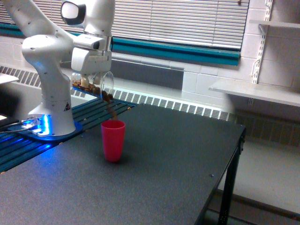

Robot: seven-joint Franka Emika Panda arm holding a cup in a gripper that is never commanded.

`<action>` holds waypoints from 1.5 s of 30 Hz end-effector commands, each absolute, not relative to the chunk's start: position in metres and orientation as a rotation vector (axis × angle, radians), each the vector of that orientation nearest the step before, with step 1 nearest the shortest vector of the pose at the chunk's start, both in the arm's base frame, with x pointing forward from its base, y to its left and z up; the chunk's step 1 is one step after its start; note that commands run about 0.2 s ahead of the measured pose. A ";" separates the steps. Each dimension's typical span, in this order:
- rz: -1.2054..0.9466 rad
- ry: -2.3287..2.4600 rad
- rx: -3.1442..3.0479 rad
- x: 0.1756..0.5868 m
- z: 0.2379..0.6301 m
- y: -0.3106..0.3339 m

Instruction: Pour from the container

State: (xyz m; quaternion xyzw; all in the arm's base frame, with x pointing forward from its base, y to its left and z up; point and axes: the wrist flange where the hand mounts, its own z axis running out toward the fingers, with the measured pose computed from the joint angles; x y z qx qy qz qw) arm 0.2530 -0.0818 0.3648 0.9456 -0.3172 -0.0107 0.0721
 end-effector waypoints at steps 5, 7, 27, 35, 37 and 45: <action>-0.103 -0.936 2.825 0.248 0.347 -0.074; -0.107 -0.933 2.825 0.248 0.346 -0.074; -0.187 -0.897 2.821 0.249 0.334 -0.072; -0.214 -0.887 2.817 0.250 0.332 -0.072; -0.221 -0.882 2.814 0.250 0.331 -0.072; -0.264 -0.868 2.803 0.253 0.330 -0.073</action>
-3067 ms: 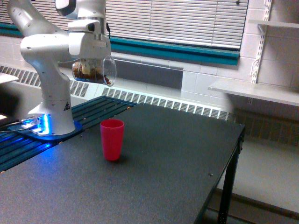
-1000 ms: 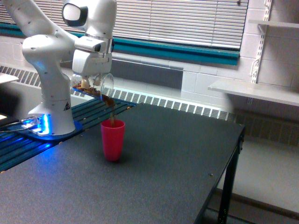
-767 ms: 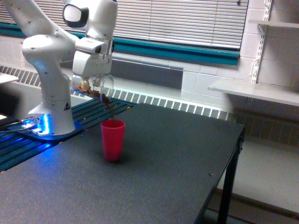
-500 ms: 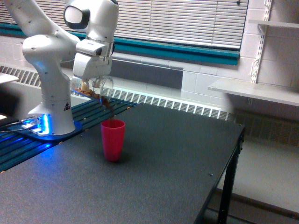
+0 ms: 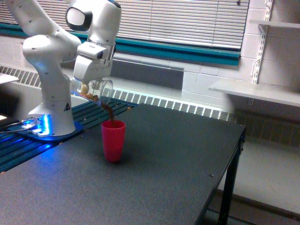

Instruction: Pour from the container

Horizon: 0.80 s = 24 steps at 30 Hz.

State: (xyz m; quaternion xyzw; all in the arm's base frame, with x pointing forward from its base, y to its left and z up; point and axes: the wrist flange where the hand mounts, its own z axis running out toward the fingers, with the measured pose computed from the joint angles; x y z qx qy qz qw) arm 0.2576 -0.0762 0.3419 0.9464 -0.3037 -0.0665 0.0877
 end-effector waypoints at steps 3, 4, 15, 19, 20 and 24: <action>-0.274 -0.869 2.799 0.254 0.330 -0.073; -0.276 -0.872 2.797 0.255 0.330 -0.073; -0.314 -0.866 2.760 0.259 0.333 -0.077; -0.318 -0.870 2.760 0.261 0.333 -0.078; -0.319 -0.871 2.764 0.262 0.333 -0.078; -0.314 -0.872 2.772 0.264 0.332 -0.078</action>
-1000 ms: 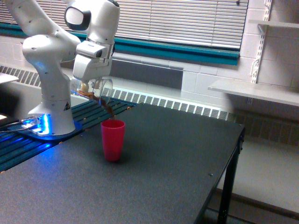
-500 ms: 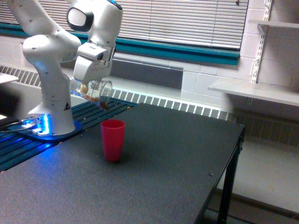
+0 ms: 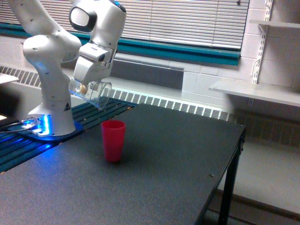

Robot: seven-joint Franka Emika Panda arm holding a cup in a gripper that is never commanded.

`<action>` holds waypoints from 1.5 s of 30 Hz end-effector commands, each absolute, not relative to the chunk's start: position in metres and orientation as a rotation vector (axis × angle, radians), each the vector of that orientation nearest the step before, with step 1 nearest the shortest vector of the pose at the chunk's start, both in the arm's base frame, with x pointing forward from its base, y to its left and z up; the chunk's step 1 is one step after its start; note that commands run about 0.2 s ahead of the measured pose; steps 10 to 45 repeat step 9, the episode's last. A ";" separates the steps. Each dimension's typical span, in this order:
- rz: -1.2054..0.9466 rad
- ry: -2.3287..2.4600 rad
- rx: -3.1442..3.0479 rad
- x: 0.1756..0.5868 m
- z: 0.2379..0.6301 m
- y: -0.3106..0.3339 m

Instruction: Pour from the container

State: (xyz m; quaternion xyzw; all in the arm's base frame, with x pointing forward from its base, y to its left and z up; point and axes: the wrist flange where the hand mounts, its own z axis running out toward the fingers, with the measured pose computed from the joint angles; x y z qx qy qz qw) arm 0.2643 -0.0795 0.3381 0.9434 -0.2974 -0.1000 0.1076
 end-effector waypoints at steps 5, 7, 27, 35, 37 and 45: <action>-0.299 -0.864 2.790 0.266 0.331 -0.078; -0.290 -0.876 2.794 0.267 0.330 -0.077; -0.288 -0.868 2.796 0.267 0.330 -0.078; -0.288 -0.868 2.796 0.267 0.330 -0.078; -0.288 -0.868 2.796 0.267 0.330 -0.078; -0.288 -0.868 2.796 0.267 0.330 -0.078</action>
